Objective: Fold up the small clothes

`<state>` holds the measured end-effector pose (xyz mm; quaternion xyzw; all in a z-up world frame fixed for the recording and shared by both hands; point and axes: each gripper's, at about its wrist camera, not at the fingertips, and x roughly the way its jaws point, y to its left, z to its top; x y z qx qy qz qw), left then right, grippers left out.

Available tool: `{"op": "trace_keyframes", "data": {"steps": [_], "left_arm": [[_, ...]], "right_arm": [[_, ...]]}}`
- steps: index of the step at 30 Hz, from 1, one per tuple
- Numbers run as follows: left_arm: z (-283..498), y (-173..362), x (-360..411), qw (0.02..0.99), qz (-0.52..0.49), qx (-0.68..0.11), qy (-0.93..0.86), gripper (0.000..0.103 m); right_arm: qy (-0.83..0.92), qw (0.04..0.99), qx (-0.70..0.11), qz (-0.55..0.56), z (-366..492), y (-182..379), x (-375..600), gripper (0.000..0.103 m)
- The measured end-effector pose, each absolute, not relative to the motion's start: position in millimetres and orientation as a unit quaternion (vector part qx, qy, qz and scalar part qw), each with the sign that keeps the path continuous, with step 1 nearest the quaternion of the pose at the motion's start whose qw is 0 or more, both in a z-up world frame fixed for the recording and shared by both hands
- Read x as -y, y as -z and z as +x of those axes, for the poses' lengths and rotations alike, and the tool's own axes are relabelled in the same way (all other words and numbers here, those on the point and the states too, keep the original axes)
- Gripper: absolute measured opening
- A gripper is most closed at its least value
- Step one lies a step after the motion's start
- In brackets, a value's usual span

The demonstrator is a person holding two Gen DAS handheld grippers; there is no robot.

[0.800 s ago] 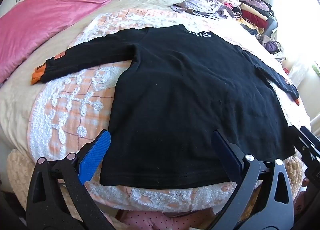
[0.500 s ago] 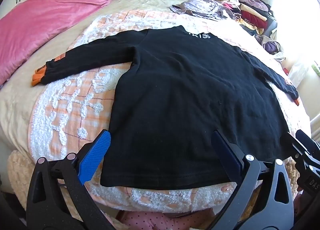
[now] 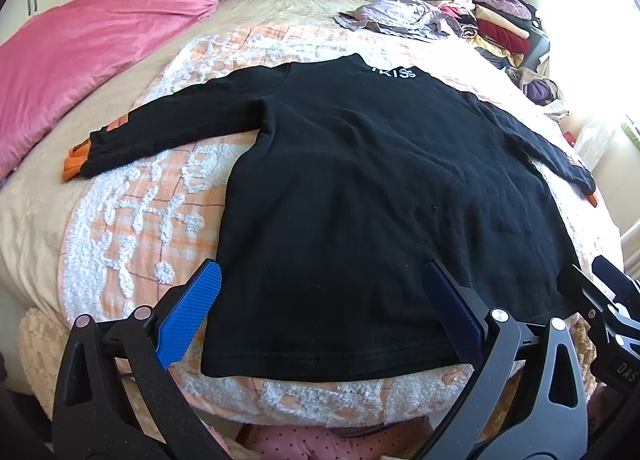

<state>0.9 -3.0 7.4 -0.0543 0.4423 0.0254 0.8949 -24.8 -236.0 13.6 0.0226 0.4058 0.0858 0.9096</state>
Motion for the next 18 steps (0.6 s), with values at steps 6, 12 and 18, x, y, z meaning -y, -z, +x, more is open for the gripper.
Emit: {"op": "trace_keyframes", "data": {"steps": [6,12,18], "left_arm": [[1.6,-8.6,4.0,0.895,-0.052,-0.441,-0.024,0.095],[1.7,-9.1,5.0,0.896,-0.051,-0.441,-0.024,0.095],[2.3,-9.7,5.1,0.897,-0.049,-0.439,-0.025,0.095]], "right_arm": [[-0.085,0.910,-0.406,0.016,-25.1,-13.3,235.6,0.099],[-0.085,0.910,-0.406,0.014,-25.6,-12.1,234.4,0.099],[-0.085,0.909,-0.407,0.013,-26.3,-9.8,232.2,0.099]]}}
